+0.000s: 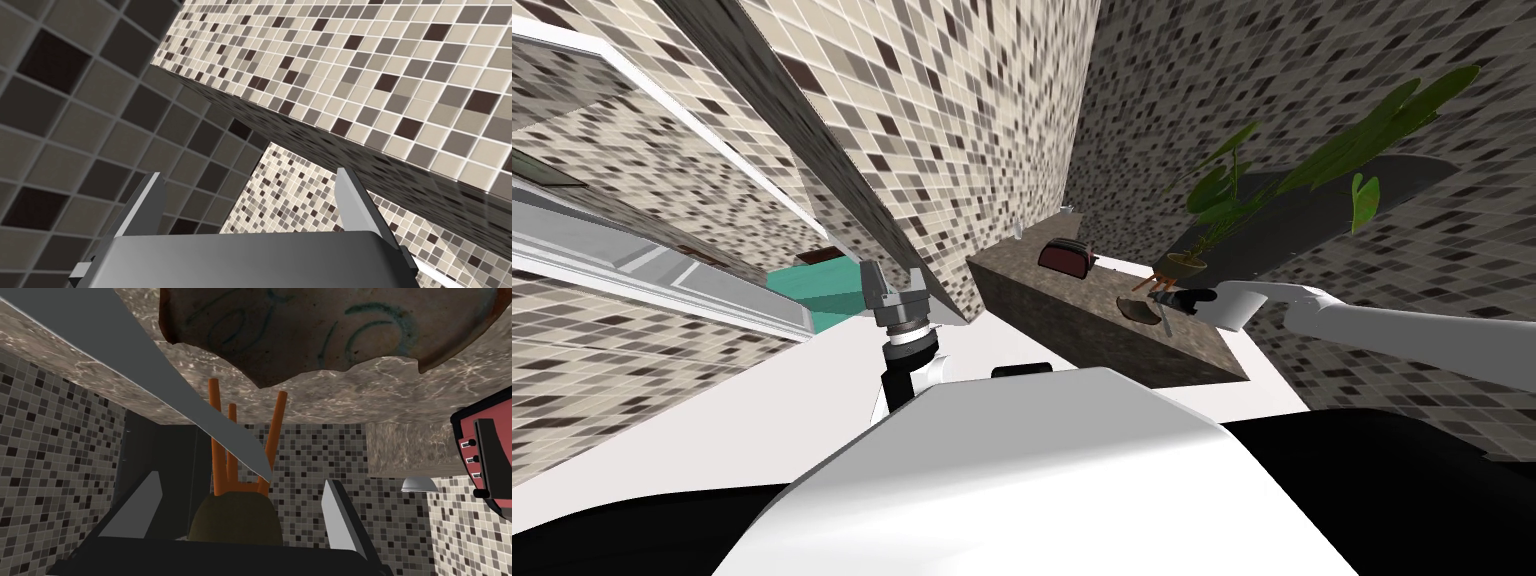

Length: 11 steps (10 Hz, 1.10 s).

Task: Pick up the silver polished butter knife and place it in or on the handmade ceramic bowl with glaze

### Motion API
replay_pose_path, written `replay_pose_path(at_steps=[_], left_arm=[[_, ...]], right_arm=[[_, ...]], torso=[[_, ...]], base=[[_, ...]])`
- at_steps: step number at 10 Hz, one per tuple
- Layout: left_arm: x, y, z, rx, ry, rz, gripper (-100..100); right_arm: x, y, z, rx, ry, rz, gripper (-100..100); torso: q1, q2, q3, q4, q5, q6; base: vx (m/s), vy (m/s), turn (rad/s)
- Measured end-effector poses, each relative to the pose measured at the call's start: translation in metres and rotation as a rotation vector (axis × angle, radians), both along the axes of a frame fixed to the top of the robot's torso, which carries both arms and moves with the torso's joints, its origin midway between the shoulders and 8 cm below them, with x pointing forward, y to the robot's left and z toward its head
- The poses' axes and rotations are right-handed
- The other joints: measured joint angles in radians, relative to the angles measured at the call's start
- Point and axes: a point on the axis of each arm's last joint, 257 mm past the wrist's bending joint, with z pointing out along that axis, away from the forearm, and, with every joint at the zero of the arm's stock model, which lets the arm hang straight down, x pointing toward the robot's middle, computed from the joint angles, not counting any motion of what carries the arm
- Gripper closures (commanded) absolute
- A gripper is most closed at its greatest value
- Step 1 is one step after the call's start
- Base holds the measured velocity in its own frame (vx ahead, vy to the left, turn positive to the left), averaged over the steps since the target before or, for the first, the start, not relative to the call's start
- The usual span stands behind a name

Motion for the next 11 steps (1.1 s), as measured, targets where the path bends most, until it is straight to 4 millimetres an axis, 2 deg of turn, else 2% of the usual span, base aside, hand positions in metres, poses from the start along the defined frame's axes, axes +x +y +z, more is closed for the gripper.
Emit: replay_pose_path(at_steps=[2, 4, 11], left_arm=[[0.000, 0.000, 0.000, 0.000, 0.000, 0.000, 0], [0.000, 0.000, 0.000, 0.000, 0.000, 0.000, 0], [0.000, 0.000, 0.000, 0.000, 0.000, 0.000, 0]], right_arm=[[0.007, 0.001, 0.006, -0.020, 0.001, 0.025, -100], [0.008, -0.002, 0.003, -0.012, 0.001, 0.005, -100], [0.035, 0.002, 0.014, -0.032, 0.005, 0.036, -100]], torso=[[-0.001, -0.001, 0.000, 0.000, 0.000, 0.000], [-0.001, 0.000, 0.000, 0.000, -0.001, 0.001], [0.000, -0.001, -0.001, 0.000, 0.000, 0.000]], base=[[-0.001, 0.000, 0.007], [-0.007, 0.010, -0.127], [-0.006, 0.006, -0.043]])
